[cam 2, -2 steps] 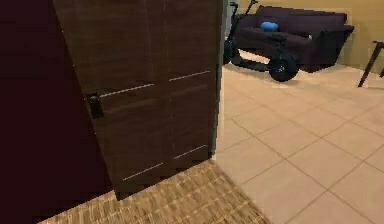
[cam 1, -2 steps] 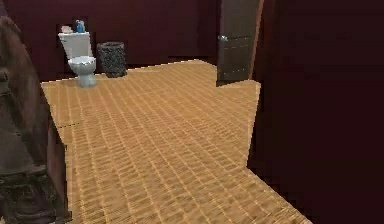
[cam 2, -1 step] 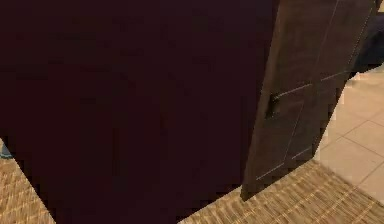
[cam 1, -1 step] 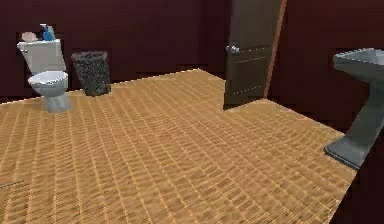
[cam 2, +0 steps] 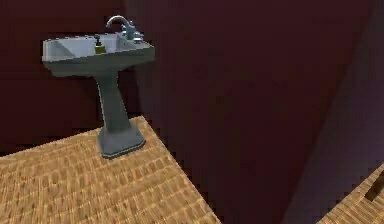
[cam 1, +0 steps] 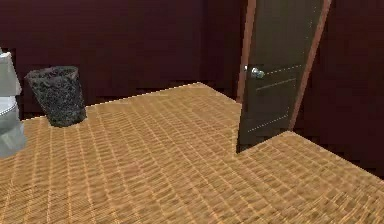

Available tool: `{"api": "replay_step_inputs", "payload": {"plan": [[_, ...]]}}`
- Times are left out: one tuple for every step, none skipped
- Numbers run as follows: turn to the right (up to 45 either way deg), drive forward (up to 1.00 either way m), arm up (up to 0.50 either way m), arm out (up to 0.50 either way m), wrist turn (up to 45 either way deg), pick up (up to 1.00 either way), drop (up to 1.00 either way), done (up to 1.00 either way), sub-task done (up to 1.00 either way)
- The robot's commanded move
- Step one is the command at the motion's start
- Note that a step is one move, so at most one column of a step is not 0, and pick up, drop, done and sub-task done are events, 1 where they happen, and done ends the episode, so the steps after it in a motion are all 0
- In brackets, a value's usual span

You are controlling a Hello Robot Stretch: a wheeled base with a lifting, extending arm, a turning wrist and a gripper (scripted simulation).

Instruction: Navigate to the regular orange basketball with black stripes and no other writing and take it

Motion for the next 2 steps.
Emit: {"api": "replay_step_inputs", "payload": {"plan": [[0.0,1.0,0.0,0.0,0.0,0.0,0.0,0.0,0.0],[6.0,0.0,0.0,0.0,0.0,0.0,0.0,0.0,0.0]]}}
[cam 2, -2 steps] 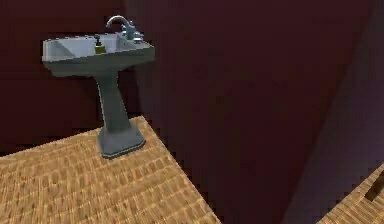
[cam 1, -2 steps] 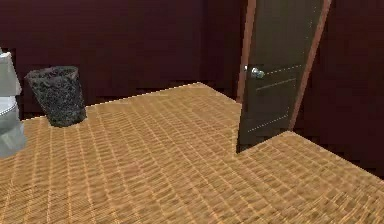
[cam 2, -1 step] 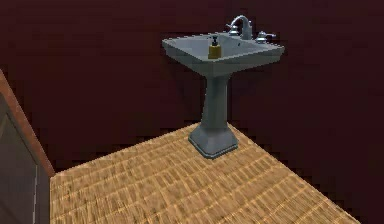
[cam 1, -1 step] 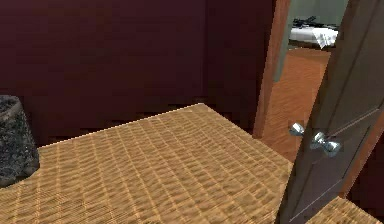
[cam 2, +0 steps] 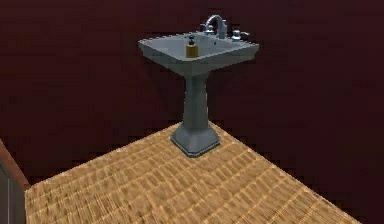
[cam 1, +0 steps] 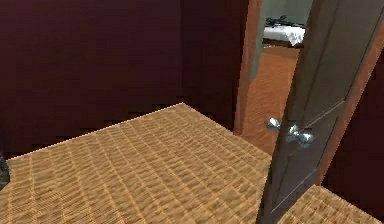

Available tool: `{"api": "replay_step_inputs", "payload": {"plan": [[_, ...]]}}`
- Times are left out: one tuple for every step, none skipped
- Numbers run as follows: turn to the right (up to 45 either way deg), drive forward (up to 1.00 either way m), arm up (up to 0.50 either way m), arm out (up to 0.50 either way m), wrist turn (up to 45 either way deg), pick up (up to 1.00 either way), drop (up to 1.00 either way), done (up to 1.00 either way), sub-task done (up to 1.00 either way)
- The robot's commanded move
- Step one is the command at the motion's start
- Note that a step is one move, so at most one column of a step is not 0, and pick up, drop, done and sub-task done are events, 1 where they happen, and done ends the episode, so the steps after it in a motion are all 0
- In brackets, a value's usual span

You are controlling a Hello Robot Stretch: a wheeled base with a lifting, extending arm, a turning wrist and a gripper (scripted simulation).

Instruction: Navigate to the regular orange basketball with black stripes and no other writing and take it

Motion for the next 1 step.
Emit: {"api": "replay_step_inputs", "payload": {"plan": [[0.0,0.75,0.0,0.0,0.0,0.0,0.0,0.0,0.0]]}}
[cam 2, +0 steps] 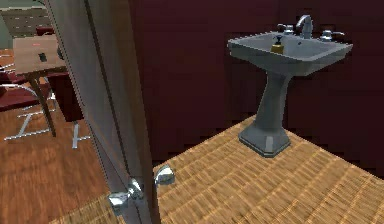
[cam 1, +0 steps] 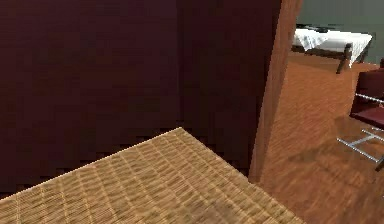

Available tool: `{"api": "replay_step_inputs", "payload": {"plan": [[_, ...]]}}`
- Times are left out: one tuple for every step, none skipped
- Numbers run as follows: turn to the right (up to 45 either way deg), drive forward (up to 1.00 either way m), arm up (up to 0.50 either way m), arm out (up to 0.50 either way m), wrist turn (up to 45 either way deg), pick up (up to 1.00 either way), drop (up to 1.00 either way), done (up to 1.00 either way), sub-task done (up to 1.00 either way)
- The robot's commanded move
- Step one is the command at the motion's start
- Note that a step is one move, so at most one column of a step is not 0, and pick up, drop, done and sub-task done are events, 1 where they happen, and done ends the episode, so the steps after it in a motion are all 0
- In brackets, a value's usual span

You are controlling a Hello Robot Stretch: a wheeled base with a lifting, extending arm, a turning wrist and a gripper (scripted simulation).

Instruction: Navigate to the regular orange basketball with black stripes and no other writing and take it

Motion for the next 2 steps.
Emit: {"api": "replay_step_inputs", "payload": {"plan": [[6.0,0.0,0.0,0.0,0.0,0.0,0.0,0.0,0.0],[0.0,0.3,0.0,0.0,0.0,0.0,0.0,0.0,0.0]]}}
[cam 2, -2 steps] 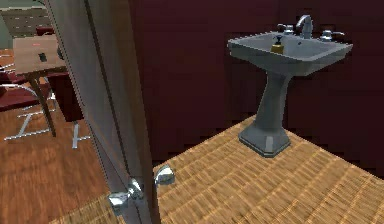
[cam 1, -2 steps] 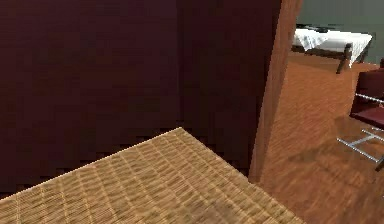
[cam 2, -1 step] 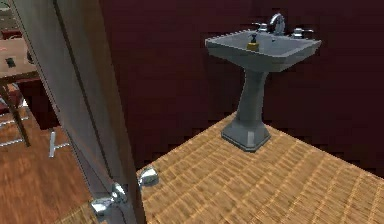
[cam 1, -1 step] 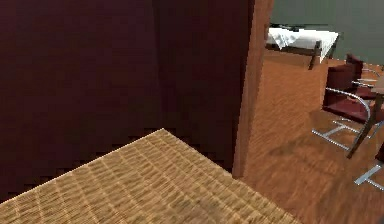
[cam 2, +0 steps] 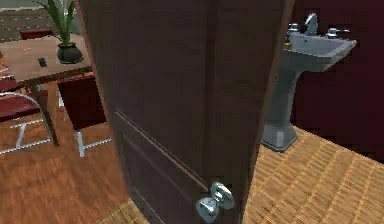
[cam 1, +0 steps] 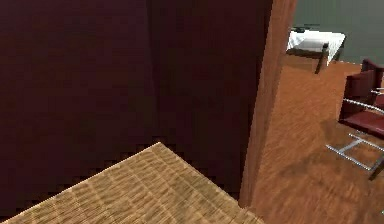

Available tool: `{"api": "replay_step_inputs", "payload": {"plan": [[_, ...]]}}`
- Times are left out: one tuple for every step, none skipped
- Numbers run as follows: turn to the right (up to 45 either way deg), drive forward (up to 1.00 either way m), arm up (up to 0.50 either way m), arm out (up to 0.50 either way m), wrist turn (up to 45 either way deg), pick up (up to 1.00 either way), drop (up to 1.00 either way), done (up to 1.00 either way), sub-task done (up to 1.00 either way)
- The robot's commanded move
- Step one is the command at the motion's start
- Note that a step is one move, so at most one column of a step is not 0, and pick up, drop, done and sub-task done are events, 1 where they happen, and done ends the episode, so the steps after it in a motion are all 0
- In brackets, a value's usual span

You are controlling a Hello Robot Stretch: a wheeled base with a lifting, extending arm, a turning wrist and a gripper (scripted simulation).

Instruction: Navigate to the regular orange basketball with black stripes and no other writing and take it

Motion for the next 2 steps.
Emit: {"api": "replay_step_inputs", "payload": {"plan": [[36.0,0.0,0.0,0.0,0.0,0.0,0.0,0.0,0.0],[0.0,1.0,0.0,0.0,0.0,0.0,0.0,0.0,0.0]]}}
